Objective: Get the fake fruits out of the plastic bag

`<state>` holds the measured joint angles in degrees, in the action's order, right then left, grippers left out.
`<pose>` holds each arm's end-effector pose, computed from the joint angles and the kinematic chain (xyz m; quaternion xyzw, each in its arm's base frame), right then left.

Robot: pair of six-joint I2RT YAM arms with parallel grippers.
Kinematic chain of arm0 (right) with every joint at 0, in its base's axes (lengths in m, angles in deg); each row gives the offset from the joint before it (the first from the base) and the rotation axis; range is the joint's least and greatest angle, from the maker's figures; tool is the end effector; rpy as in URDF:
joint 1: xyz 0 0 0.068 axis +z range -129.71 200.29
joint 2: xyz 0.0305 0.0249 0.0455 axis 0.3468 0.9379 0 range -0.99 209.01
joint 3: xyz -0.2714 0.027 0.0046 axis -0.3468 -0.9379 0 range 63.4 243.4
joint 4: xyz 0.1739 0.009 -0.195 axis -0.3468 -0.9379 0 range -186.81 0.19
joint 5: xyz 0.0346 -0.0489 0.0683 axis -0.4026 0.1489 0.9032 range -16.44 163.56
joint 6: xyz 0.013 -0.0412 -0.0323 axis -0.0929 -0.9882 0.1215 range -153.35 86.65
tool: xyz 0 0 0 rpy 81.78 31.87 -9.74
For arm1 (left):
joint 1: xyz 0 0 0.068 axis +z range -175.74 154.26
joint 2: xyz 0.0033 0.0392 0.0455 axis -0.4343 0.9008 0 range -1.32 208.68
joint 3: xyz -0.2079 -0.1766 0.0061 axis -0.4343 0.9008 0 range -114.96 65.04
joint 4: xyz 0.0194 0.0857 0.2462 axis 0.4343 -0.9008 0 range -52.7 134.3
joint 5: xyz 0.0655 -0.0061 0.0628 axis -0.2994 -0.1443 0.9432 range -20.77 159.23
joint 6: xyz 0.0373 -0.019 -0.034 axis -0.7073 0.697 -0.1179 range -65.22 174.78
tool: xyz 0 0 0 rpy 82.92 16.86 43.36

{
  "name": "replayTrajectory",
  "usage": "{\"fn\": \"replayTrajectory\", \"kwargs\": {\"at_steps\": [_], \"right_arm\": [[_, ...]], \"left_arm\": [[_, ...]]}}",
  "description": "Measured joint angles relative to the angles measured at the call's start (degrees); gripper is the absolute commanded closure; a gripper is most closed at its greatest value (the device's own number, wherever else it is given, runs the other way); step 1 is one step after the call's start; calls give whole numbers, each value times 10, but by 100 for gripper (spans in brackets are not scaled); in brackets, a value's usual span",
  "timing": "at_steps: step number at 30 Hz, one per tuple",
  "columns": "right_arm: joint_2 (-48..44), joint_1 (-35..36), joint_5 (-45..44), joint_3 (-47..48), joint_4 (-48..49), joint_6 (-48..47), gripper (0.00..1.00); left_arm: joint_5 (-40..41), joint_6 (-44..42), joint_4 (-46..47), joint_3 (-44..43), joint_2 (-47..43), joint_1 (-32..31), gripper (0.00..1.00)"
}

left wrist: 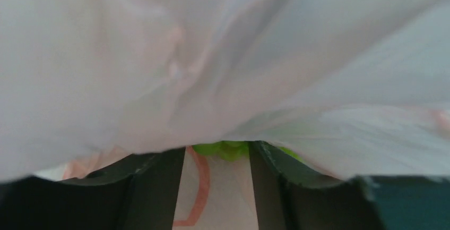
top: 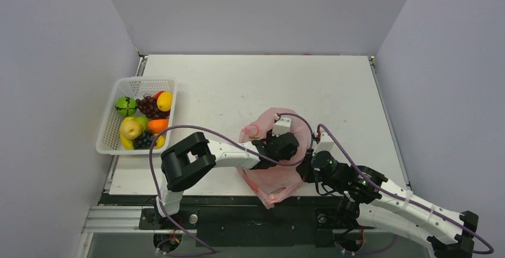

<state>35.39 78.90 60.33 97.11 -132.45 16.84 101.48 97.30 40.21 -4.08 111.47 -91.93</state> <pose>0.0754 0.1079 0.2414 -0.0237 0.9195 0.2450 0.3065 0.1832 -0.3683 0.1540 0.0859 0.8976 -0.1302 0.4122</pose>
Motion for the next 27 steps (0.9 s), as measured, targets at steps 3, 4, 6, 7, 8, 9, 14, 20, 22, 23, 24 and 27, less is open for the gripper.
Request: {"fn": "replayTrajectory", "kwargs": {"at_steps": [3, 4, 6, 7, 8, 9, 14, 20, 22, 23, 24, 27], "right_arm": [[3, 0, 0, 0, 2, 0, 100], [5, 0, 0, 0, 3, 0, 100], [10, 0, 0, 0, 6, 0, 100], [13, 0, 0, 0, 7, 0, 100], [14, 0, 0, 0, 7, 0, 100], [14, 0, 0, 0, 7, 0, 100], [19, 0, 0, 0, 10, 0, 100], [20, 0, -1, 0, 10, -1, 100], [22, 0, -1, 0, 12, -2, 100], [23, 0, -1, 0, 13, -2, 100], [24, 0, -1, 0, 14, -2, 100], [28, 0, -1, 0, 16, -3, 100]], "left_arm": [[-19, -19, 6, 6, -7, 2, 76], [-27, -26, 4, 6, -9, 3, 82], [-42, -37, -2, 6, -16, 7, 90], [-49, -42, -6, 7, -18, 8, 98], [-57, -47, -9, 8, -21, 9, 100], [-64, -53, -12, 10, -26, 10, 100], [-101, -71, -27, 19, -61, 13, 100], [-135, -74, -26, 37, -128, 13, 100], [-141, -73, -24, 51, -151, 13, 100], [-143, -72, -22, 59, -163, 13, 100], [-144, -72, -21, 65, -173, 13, 100], [-147, -71, -16, 73, -184, 13, 81]]}}
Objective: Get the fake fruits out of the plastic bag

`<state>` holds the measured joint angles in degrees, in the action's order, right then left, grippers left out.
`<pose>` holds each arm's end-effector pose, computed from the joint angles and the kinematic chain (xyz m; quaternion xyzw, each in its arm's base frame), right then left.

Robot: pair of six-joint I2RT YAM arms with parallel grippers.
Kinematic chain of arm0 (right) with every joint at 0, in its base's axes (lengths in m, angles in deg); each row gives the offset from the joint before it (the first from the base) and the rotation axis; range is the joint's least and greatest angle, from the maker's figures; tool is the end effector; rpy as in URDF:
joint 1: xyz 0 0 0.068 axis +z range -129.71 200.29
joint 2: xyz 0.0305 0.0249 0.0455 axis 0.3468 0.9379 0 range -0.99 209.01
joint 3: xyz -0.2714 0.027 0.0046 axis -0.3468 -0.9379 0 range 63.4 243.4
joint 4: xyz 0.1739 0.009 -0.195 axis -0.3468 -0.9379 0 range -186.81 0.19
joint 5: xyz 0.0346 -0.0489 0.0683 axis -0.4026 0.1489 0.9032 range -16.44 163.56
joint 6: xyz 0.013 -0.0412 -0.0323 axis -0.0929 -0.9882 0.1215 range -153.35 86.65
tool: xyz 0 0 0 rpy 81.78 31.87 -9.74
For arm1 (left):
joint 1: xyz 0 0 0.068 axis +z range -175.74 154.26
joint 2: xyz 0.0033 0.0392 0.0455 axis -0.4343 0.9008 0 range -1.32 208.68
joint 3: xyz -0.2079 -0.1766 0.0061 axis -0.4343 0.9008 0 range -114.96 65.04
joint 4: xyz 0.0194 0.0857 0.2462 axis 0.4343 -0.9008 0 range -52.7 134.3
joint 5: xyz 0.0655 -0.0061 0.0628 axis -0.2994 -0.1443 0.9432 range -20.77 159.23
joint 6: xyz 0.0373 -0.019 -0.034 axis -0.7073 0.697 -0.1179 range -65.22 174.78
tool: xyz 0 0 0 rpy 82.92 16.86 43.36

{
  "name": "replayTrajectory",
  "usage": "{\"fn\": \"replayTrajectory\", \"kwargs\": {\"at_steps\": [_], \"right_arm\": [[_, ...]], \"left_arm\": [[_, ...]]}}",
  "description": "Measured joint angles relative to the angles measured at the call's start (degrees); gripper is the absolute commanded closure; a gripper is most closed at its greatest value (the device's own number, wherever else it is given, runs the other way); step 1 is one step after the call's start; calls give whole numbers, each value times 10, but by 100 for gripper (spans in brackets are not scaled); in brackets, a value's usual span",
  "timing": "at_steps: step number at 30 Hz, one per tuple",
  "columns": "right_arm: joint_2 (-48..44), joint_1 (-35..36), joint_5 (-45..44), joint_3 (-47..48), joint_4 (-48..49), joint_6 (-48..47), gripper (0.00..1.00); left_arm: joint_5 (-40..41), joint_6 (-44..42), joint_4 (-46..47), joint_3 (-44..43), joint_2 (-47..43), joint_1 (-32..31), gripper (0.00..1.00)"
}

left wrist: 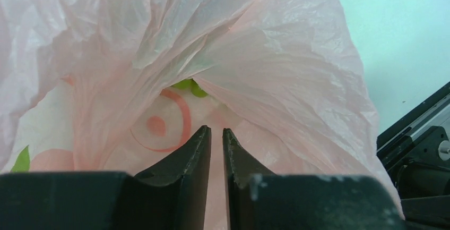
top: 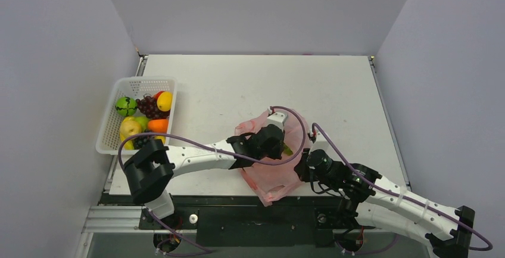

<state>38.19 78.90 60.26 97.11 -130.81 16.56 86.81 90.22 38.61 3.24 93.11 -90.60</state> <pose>0.0798 0.1150 0.2379 -0.0270 0.9231 0.2361 0.3025 0.1642 -0.3248 0.2282 0.1615 0.8772 -0.2425 0.3815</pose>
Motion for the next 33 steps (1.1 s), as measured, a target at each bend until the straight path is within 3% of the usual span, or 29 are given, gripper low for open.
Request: {"fn": "replayTrajectory", "kwargs": {"at_steps": [11, 16, 23, 25, 27, 30, 33], "right_arm": [[3, 0, 0, 0, 3, -2, 100], [3, 0, 0, 0, 5, -2, 100], [3, 0, -3, 0, 11, -8, 100], [3, 0, -4, 0, 13, -11, 100], [3, 0, -5, 0, 15, -12, 100], [3, 0, -8, 0, 15, -13, 100], [3, 0, -8, 0, 15, -12, 100]], "left_arm": [[20, 33, 3, -19, 68, 24, 35], [52, 38, 3, -66, 130, 30, 26], [99, 39, 8, -108, 182, 31, 24], [113, 38, 9, -121, 198, 31, 25], [128, 32, 8, -135, 214, 32, 33], [143, 27, 11, -153, 241, 34, 70], [148, 25, 24, -154, 245, 34, 88]]}}
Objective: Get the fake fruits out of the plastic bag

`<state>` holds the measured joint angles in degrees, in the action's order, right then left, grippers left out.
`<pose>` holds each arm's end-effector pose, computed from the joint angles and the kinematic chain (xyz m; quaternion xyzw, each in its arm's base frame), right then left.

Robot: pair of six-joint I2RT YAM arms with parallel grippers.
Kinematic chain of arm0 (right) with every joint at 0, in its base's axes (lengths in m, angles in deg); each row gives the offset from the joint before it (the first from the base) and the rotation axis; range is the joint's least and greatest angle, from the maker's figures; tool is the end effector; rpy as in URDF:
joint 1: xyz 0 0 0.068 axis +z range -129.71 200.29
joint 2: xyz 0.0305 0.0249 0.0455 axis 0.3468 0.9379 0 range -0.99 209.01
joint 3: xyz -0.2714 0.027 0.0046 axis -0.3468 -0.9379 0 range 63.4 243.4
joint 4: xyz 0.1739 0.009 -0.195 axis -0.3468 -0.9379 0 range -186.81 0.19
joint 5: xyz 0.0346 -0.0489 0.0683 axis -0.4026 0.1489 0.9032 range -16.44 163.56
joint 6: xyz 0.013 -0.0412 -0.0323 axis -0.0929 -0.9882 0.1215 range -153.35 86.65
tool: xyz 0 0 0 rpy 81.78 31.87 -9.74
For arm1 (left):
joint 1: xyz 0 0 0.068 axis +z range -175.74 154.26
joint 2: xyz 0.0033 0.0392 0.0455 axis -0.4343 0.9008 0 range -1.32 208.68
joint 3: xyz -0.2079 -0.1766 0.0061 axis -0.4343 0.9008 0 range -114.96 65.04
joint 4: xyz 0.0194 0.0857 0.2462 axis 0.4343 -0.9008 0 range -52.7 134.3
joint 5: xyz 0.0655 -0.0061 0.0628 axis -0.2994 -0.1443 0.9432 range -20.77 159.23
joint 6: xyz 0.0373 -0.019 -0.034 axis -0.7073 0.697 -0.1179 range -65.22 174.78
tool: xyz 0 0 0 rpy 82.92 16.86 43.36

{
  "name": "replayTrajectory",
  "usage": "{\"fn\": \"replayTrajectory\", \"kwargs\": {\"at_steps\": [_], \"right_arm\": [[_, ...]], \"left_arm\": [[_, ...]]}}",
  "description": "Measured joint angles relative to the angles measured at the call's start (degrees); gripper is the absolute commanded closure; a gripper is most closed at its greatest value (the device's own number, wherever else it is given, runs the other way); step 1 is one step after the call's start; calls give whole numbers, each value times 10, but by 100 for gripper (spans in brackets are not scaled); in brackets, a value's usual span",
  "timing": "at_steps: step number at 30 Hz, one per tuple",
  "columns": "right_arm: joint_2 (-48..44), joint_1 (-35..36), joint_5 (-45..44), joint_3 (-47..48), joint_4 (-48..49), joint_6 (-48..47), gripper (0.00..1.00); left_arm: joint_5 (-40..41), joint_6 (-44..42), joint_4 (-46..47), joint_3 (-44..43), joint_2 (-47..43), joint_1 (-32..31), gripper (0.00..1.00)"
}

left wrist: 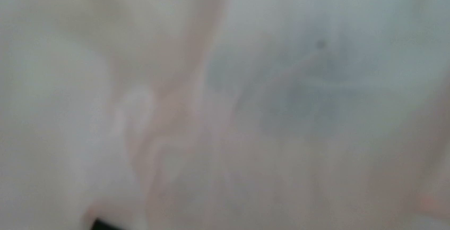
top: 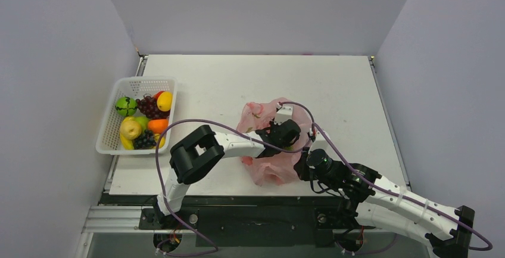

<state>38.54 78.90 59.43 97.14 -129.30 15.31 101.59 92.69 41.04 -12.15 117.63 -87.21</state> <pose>0.0816 0.1171 0.2394 -0.0329 0.9184 0.2365 0.3155 0.2288 -0.3811 0.1525 0.0768 0.8905 -0.1135 0.4339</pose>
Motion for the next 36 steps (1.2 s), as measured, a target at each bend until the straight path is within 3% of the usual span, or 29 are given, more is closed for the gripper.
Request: {"fn": "replayTrajectory", "kwargs": {"at_steps": [1, 3, 14, 36], "right_arm": [[0, 0, 0, 0, 0, 0, 100], [0, 0, -1, 0, 0, 0, 100], [10, 0, -6, 0, 4, -4, 100], [13, 0, -50, 0, 4, -7, 100]], "left_arm": [[0, -2, 3, 0, 0, 0, 95], [-2, -9, 7, 0, 0, 1, 100], [-82, -14, 26, 83, -77, 4, 100], [-289, -20, 29, 234, -400, 4, 100]]}}
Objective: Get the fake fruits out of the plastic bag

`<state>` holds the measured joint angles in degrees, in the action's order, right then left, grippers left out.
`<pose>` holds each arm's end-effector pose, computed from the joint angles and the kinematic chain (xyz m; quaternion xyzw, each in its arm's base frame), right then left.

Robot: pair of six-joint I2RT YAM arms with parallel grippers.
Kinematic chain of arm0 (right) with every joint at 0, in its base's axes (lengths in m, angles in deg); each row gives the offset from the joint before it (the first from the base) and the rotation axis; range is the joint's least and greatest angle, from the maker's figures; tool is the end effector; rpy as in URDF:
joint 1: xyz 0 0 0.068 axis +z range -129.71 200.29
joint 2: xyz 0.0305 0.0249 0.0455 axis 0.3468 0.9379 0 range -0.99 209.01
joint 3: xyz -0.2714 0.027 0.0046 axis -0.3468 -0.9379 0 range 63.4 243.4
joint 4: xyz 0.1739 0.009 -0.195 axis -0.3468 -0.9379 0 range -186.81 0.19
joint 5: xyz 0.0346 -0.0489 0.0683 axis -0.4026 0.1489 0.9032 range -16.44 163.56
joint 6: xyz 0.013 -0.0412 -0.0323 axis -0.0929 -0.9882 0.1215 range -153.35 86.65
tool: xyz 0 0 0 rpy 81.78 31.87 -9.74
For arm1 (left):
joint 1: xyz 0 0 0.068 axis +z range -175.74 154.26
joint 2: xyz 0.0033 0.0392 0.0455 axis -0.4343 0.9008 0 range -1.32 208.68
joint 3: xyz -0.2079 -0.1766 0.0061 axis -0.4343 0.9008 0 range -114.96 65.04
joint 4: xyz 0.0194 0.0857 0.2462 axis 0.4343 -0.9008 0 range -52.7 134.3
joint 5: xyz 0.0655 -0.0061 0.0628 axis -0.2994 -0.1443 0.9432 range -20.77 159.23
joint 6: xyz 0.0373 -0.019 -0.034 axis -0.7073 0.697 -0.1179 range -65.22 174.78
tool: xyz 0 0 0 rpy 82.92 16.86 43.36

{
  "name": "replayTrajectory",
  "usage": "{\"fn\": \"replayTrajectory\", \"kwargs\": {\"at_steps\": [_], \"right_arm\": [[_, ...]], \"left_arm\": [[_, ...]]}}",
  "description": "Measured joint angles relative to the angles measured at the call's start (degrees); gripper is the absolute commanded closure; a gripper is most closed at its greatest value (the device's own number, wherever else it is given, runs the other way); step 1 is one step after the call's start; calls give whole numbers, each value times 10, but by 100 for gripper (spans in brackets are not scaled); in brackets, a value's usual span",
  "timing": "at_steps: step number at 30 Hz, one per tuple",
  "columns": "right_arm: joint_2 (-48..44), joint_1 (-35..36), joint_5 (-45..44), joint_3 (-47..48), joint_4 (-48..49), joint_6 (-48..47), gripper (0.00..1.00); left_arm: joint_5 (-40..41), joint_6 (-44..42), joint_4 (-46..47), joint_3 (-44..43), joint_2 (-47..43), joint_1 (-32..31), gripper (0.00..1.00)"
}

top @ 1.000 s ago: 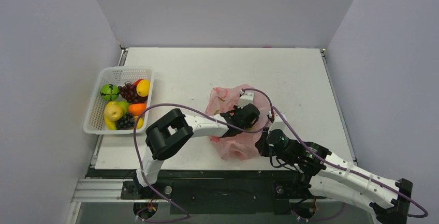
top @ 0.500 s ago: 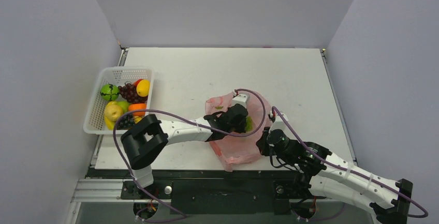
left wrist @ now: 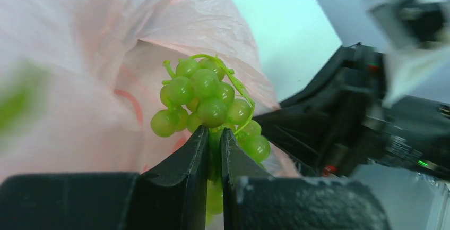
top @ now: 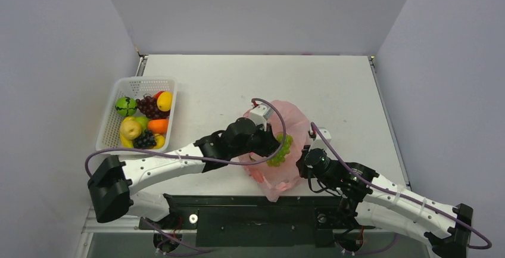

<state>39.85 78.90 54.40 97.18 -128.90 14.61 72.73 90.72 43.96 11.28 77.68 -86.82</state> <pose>0.0856 0.1179 0.2380 -0.0229 0.9166 0.2028 0.3439 0.1544 -0.2753 0.2752 0.1682 0.8290 -0.3819 0.3723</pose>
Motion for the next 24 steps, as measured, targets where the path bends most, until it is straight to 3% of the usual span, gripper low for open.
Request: {"fn": "replayTrajectory", "kwargs": {"at_steps": [8, 14, 18, 24], "right_arm": [[8, 0, -2, 0, 0, -6, 100], [8, 0, -2, 0, 1, -8, 100], [8, 0, -2, 1, 1, -9, 100], [8, 0, -3, 7, 1, -13, 100]], "left_arm": [[9, -40, -53, -5, -135, 3, 100], [60, -79, -73, -6, -308, 48, 100], [176, -121, -128, -46, -392, 66, 100], [454, -194, -235, -60, -431, 74, 100]]}}
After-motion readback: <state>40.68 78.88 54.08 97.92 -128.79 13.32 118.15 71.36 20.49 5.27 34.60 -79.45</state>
